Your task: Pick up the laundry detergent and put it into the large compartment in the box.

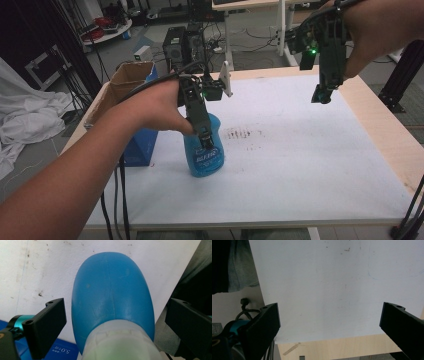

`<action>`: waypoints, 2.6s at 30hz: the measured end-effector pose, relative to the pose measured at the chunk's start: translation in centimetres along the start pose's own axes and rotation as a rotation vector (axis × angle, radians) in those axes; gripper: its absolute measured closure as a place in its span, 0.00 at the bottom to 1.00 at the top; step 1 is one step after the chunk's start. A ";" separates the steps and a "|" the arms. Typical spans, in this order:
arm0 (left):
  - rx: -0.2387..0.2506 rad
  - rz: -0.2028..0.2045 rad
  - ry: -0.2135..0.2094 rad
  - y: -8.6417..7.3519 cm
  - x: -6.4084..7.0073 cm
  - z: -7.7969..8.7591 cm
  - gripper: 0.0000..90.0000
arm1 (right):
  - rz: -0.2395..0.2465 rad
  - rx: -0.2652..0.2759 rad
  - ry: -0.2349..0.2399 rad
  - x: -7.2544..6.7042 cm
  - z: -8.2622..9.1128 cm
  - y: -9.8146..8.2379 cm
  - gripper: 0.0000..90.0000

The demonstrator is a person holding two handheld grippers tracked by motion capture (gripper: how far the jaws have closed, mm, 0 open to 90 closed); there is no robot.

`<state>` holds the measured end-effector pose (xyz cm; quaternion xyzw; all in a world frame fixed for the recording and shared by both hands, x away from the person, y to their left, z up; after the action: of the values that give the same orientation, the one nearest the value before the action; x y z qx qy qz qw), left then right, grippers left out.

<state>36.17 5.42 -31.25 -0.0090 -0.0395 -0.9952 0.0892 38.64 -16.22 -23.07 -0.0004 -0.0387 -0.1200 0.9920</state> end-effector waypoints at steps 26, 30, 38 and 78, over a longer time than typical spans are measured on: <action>-0.018 -0.009 0.004 0.1 0.0 -0.3 0.17 | 0.000 -0.006 0.004 0.0 -0.2 0.3 0.02; -0.015 -0.009 0.002 0.1 -0.1 -0.3 0.18 | 0.004 -0.006 0.005 0.1 -0.2 0.4 0.02; -0.021 -0.008 -0.002 0.2 -0.1 -0.4 0.24 | 0.002 -0.007 0.004 0.1 -0.2 0.4 0.02; -0.022 0.058 0.027 0.2 -0.3 -0.5 0.42 | 0.003 -0.012 0.005 0.0 -0.8 0.5 0.02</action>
<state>36.52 5.23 -31.78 0.0023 -0.0269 -0.9926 0.1182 38.83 -15.69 -23.82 -0.0062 -0.0357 -0.1188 0.9923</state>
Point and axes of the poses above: each handheld gripper's, and its own axes: z roughly backward along the jaws, y roughly out of its top, x roughly to its right, the point moved 2 cm from there along -z, roughly forward along the jaws, and after that the axes turned 13 degrees about -z, right-handed, at the moved point
